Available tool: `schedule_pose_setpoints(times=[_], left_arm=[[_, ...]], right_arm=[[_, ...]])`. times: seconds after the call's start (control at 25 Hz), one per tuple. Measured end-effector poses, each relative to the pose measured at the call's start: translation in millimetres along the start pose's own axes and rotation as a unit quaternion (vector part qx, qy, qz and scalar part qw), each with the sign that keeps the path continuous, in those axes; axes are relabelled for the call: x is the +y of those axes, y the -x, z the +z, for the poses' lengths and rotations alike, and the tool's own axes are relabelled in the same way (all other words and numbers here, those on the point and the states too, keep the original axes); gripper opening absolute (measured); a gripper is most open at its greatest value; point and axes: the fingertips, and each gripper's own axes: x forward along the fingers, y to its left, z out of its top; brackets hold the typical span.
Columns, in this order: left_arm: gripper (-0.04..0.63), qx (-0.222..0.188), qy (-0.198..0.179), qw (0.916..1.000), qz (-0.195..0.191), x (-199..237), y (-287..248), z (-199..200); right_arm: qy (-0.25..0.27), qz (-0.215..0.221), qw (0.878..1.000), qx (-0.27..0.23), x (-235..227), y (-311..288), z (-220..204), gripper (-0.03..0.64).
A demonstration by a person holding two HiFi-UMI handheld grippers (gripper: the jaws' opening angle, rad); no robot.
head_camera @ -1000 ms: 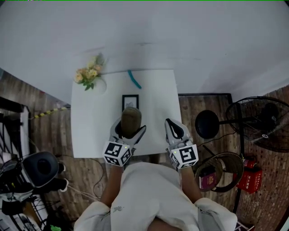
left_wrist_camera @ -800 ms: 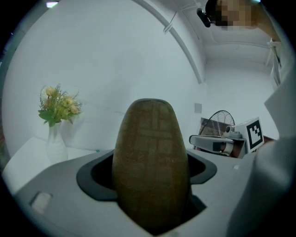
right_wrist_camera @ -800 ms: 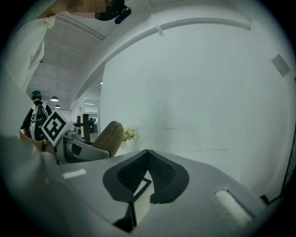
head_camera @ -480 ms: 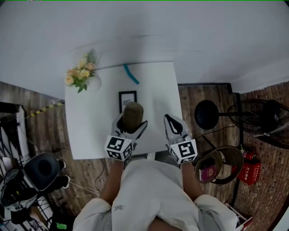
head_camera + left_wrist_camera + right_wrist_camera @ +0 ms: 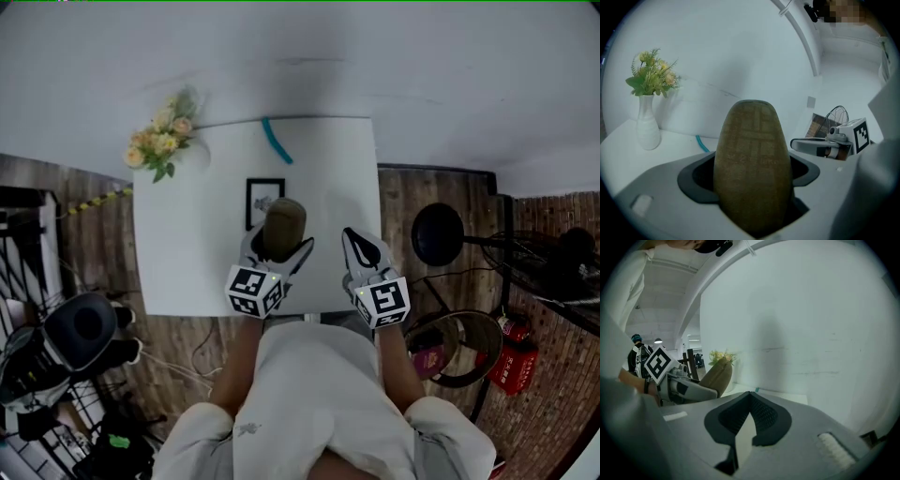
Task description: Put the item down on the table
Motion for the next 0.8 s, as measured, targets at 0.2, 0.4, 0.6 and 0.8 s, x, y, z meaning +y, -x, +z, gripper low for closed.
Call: schedule_pose_setpoints(times=[0.2, 0.4, 0.6, 0.8], left_arm=[[0.436, 0.017, 0.004, 0.9997, 0.018, -0.5, -19.5, -13.4], [0.436, 0.029, 0.013, 0.9990, 0.033, 4.7, -44.7, -26.2], [0.437, 0.042, 0.017, 0.9977, 0.050, 9.1, -68.0, -37.2], [0.437, 0.051, 0.014, 0.9966, 0.063, 15.7, -82.8, -47.1]], right_arm=[[-0.003, 0.018, 1.000, 0.014, -16.8, -9.1, -10.8, 0.003], [-0.009, 0.029, 0.999, 0.031, -34.7, -22.5, -25.9, 0.003], [-0.016, 0.041, 0.998, 0.051, -48.3, -31.5, -40.3, 0.003], [-0.020, 0.050, 0.996, 0.065, -55.2, -39.2, -54.3, 0.003]])
